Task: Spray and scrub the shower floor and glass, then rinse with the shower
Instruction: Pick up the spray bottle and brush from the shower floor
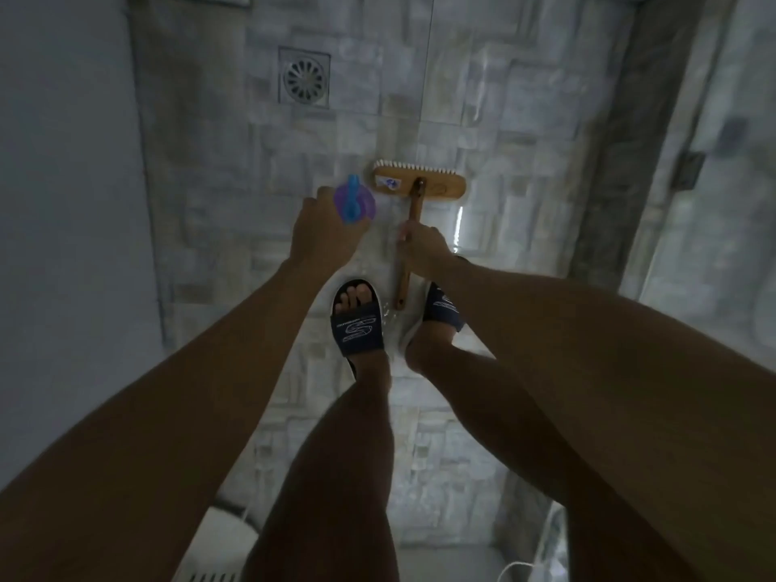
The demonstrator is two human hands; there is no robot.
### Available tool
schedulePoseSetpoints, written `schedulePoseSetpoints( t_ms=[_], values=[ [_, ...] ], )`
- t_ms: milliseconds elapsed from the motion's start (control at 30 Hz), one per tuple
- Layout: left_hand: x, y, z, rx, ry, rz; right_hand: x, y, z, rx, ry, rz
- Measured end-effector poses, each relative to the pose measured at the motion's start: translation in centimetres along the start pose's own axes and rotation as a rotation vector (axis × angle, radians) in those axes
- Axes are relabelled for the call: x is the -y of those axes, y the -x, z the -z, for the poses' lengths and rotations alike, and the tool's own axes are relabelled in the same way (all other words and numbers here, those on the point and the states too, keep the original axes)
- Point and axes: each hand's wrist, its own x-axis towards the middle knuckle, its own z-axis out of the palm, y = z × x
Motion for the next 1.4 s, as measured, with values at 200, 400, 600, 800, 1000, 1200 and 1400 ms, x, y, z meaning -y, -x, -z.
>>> schedulePoseSetpoints(
  t_ms=[200, 400, 600, 800, 1000, 1200, 1400],
  values=[
    [1.7, -5.1, -4.6, -0.046, 0.041, 0.020, -0.5, -7.0, -1.6, -0.006, -0.154, -0.153],
    [2.3, -4.1, -3.4, -0.082, 0.125, -0.006, 0.0, -5.7, -0.4, -0.226, -0.332, -0.131],
    [-0.2, 3.5, 5.2, -0.114, 0.207, -0.037, 5.4, 3.8, 7.2, -0.291, -0.517, -0.143],
    [-5.0, 16.9, 17.4, -0.241, 0.330, -0.046, 13.5, 19.1, 16.2, -0.168, -0.732, -0.100],
    [-9.3, 31.2, 27.4, -0.386, 0.429, -0.008, 19.5, 35.9, 23.0, -0.028, -0.722, 0.117],
    [-12.5, 44.4, 34.8, -0.621, 0.417, -0.013, 25.0, 49.7, 27.0, 0.065, -0.567, 0.255],
    [-12.7, 58.2, 39.2, -0.787, 0.417, 0.107, 30.7, 62.0, 26.8, 0.388, -0.505, 0.459]
  ],
)
